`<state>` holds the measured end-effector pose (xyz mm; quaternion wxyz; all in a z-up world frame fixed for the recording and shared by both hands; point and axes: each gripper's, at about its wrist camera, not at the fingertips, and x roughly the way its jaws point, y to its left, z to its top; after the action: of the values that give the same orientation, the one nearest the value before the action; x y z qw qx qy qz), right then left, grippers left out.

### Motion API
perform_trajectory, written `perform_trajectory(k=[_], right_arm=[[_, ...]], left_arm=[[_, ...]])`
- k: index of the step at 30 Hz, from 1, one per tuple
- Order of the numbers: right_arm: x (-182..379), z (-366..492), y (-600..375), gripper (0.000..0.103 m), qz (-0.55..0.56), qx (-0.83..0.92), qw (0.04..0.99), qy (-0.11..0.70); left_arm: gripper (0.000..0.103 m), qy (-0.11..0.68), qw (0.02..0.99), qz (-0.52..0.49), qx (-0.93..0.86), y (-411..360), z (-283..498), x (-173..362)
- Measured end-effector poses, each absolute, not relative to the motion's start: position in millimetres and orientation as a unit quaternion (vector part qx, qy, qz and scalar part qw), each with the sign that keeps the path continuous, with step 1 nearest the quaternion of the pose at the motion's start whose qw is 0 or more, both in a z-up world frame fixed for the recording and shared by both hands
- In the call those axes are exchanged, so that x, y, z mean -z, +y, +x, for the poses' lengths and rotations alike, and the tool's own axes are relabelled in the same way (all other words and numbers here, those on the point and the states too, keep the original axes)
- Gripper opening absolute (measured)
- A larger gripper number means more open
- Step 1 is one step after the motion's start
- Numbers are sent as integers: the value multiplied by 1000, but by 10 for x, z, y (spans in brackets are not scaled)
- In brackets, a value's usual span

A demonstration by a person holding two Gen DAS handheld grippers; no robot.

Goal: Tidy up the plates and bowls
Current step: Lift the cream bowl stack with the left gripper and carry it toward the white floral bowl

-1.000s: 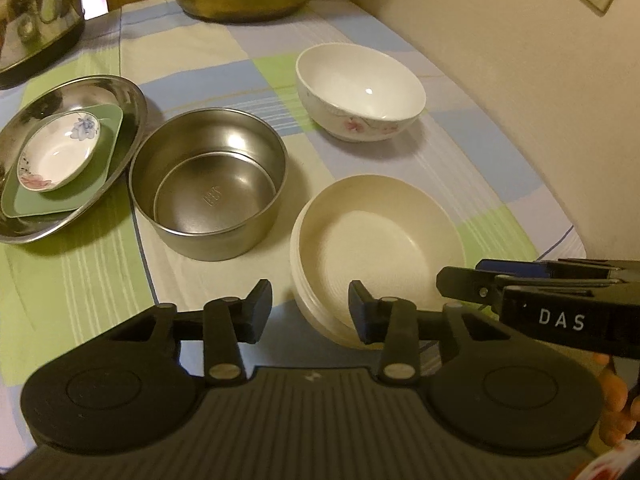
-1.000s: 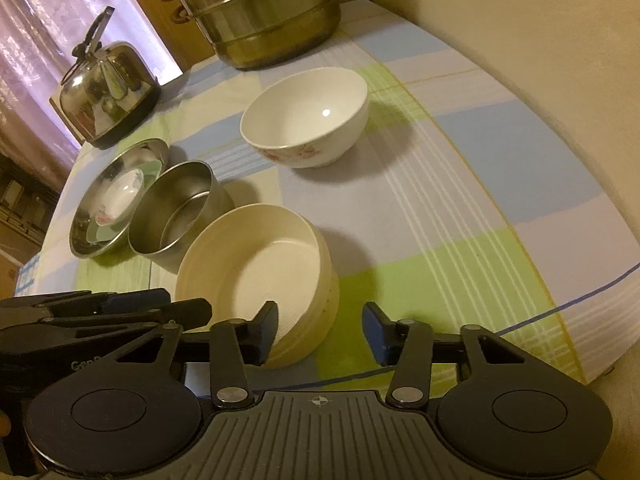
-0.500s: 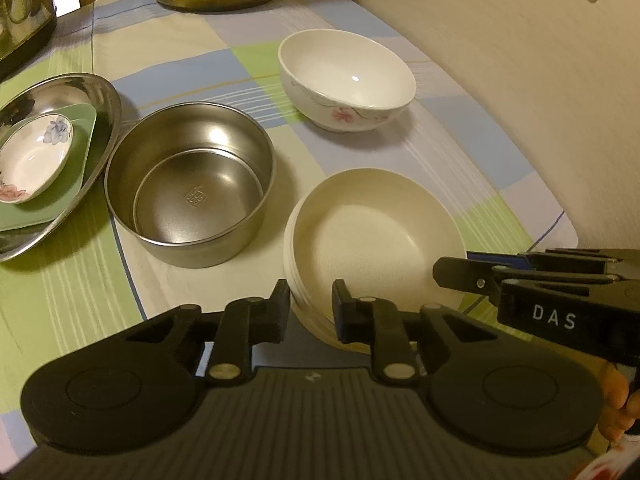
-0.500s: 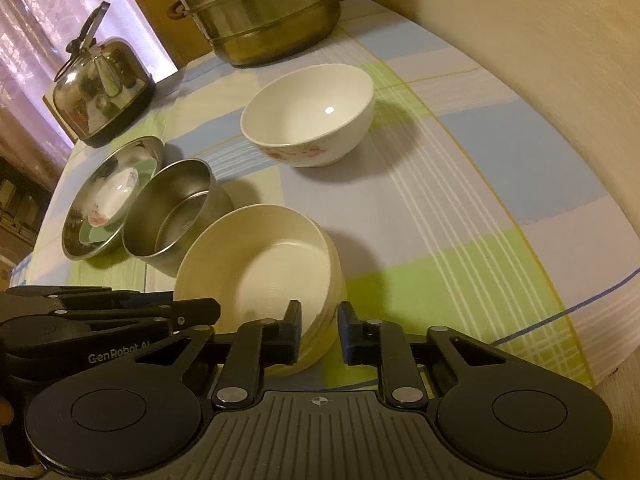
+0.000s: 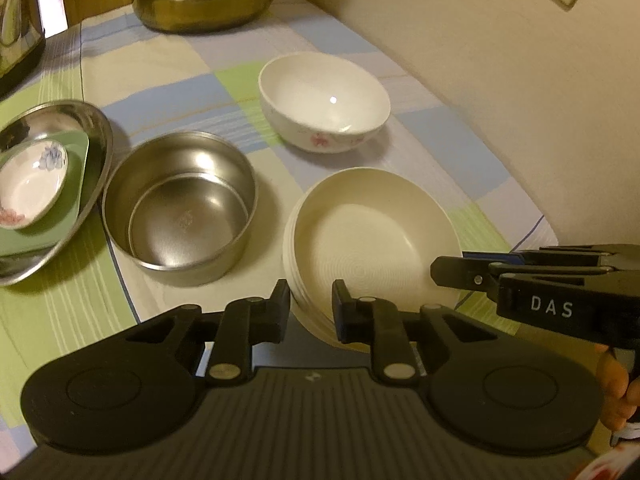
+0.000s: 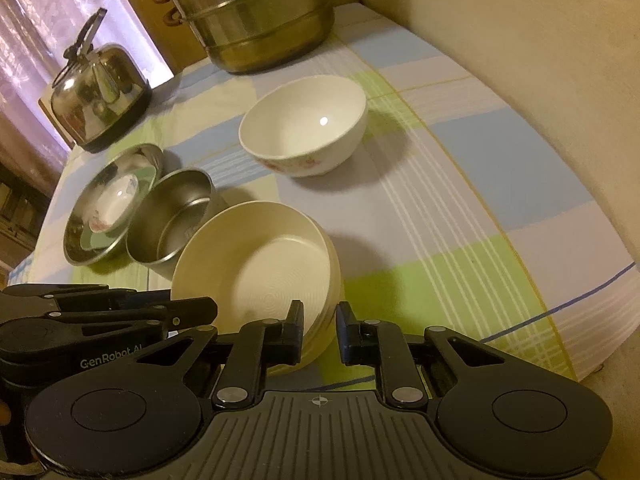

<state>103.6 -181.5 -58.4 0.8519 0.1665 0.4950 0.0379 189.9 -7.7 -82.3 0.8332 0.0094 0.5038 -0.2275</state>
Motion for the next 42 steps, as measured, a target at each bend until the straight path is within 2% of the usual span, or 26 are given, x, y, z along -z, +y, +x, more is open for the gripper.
perform_trajectory(k=[12, 26, 42], right_arm=[[303, 1185, -1872, 17, 171, -37, 866, 469], [46, 1782, -2006, 17, 170, -34, 883, 436], [239, 2404, -2166, 17, 169, -15, 879, 446]], left_arm=[[20, 469, 850, 14, 239, -119, 2076, 538], [20, 432, 869, 16, 241, -251, 2647, 295], [20, 447, 862, 20, 237, -420, 3271, 464]])
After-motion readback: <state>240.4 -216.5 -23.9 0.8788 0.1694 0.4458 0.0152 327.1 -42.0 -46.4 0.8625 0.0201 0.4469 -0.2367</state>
